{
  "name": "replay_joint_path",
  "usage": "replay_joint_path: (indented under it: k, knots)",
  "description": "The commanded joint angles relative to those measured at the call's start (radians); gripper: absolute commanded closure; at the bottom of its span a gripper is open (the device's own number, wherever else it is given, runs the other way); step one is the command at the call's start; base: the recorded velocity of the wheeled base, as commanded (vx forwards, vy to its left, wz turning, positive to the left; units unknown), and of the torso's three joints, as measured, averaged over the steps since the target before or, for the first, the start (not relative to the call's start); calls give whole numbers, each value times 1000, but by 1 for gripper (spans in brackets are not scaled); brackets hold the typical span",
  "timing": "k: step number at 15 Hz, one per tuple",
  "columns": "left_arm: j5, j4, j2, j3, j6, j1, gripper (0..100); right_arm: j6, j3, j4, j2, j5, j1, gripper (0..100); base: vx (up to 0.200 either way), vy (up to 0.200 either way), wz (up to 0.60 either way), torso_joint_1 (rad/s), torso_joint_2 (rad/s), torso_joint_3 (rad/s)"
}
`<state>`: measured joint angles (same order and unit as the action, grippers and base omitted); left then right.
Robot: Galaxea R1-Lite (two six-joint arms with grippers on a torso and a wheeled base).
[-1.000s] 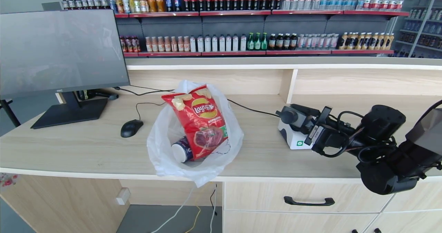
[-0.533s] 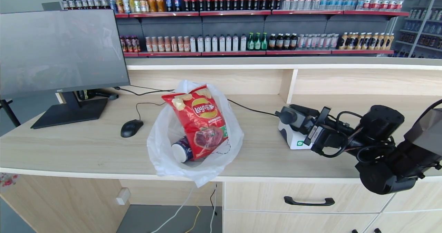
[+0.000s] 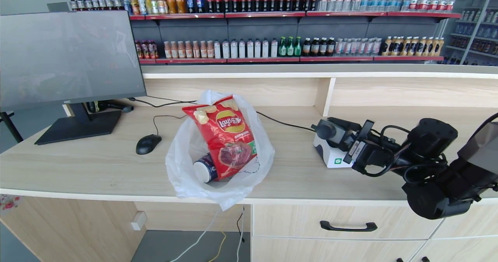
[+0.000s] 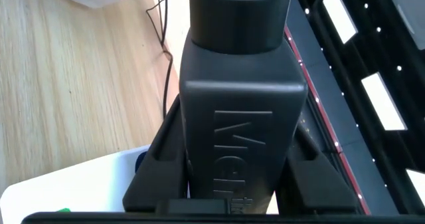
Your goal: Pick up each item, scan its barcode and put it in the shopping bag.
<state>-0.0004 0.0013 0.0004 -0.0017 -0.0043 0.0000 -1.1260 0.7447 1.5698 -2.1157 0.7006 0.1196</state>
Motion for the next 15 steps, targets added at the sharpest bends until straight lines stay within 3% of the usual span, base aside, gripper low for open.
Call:
replay_joint_path:
  k: [1, 15]
  knots:
    - [0, 0, 0, 0, 0, 0, 0, 0, -4, 1, 8, 0, 0, 100, 0, 0, 0, 0, 0, 0]
    - [-1, 0, 0, 0, 1, 0, 0, 6, -5, 1, 65, 0, 6, 100, 0, 0, 0, 0, 0, 0]
